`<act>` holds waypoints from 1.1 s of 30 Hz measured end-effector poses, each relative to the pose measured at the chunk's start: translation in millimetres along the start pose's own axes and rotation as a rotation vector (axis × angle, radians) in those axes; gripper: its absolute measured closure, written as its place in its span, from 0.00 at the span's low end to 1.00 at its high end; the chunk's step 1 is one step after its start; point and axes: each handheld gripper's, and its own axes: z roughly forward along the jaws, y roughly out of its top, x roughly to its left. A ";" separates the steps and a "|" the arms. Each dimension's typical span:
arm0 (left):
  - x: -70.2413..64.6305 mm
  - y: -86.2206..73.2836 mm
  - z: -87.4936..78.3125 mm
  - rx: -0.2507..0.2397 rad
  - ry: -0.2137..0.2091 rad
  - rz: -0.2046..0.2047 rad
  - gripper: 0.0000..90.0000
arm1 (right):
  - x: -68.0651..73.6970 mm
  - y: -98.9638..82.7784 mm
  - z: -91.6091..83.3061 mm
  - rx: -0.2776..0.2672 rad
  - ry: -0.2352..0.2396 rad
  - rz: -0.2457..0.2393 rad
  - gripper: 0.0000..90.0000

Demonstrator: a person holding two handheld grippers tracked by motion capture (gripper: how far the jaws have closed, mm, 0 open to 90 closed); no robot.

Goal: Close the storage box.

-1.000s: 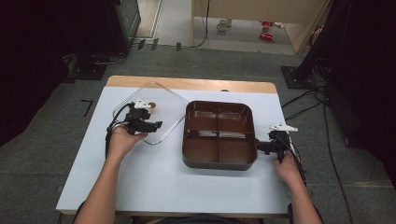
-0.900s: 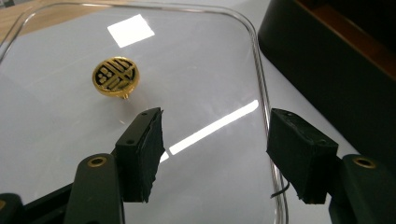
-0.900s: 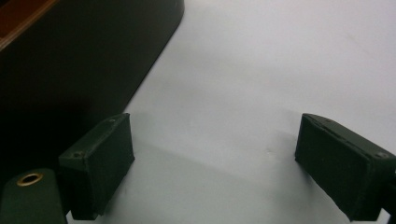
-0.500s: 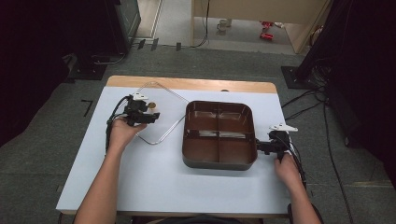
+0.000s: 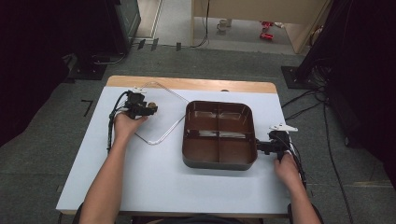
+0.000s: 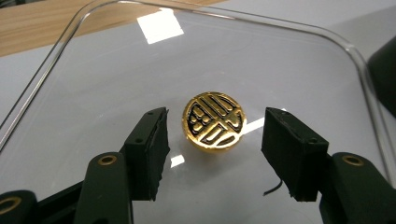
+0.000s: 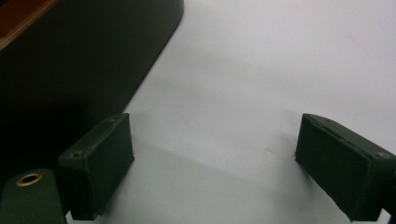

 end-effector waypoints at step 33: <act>6.4 16.8 -31.2 -0.004 0.026 0.059 0.66 | 0.1 0.0 0.0 -0.001 -0.001 -0.001 0.12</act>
